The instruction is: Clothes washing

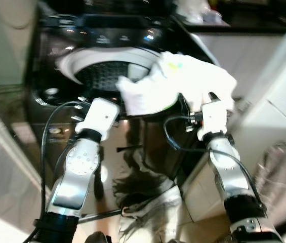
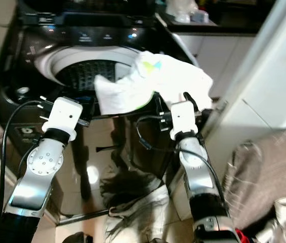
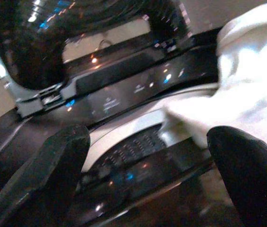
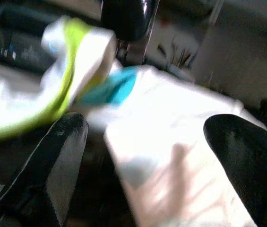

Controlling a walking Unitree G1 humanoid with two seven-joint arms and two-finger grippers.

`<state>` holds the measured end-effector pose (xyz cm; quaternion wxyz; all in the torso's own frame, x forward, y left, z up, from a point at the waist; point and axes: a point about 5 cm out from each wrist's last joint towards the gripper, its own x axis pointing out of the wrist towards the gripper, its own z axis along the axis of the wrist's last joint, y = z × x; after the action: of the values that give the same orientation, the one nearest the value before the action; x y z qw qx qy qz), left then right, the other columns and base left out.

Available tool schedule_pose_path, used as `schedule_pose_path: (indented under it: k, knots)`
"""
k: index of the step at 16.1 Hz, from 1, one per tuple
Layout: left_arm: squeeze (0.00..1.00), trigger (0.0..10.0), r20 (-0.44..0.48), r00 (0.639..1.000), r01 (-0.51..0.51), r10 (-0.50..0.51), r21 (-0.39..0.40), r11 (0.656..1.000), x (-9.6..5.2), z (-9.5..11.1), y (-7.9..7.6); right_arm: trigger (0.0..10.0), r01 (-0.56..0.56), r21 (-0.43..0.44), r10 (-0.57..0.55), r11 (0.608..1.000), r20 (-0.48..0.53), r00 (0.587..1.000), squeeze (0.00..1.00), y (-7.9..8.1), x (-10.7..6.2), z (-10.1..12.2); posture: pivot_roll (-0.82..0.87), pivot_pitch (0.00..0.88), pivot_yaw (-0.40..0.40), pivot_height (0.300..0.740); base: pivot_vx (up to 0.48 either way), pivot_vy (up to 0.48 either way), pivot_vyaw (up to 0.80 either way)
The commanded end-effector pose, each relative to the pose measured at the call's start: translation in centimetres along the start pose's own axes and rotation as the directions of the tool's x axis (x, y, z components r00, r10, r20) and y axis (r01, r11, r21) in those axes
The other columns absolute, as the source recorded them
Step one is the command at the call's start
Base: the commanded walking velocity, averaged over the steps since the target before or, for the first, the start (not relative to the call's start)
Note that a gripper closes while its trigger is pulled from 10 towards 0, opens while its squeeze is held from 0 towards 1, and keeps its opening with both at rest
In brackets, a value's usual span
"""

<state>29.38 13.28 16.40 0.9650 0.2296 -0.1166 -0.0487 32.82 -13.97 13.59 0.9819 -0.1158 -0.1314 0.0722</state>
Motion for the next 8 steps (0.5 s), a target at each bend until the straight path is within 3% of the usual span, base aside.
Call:
schedule_pose_path:
  k: [1,3,4,8]
  knots:
    - [0.00,10.0,0.021,1.000,0.009,-0.010,0.005,1.000,0.2,0.6,-0.4,10.0,0.007,-0.005,-0.006,1.000,0.057,0.998,0.00,-0.3,0.7,1.3,-0.01,0.000,-0.057,0.732,0.000,0.000,0.00]
    - [0.00,10.0,0.022,1.000,0.017,-0.017,0.019,1.000,0.1,0.5,-0.5,10.0,0.004,-0.009,-0.003,1.000,0.048,0.999,0.00,-0.3,0.4,1.3,-0.01,0.000,-0.054,0.732,0.000,0.000,0.00]
    - [0.00,10.0,0.040,0.999,0.033,-0.033,0.021,0.999,-0.6,0.8,-0.7,10.0,-0.015,-0.014,0.015,1.000,0.031,0.999,0.00,-0.2,-1.0,1.1,-0.01,0.000,-0.051,0.732,0.000,0.000,0.00]
    - [0.00,10.0,-0.007,1.000,-0.029,0.029,-0.083,0.996,-0.4,0.4,-0.3,10.0,-0.026,-0.002,0.026,1.000,0.007,1.000,0.00,0.0,0.1,1.2,-0.01,0.000,-0.049,0.732,0.000,-0.226,0.00]
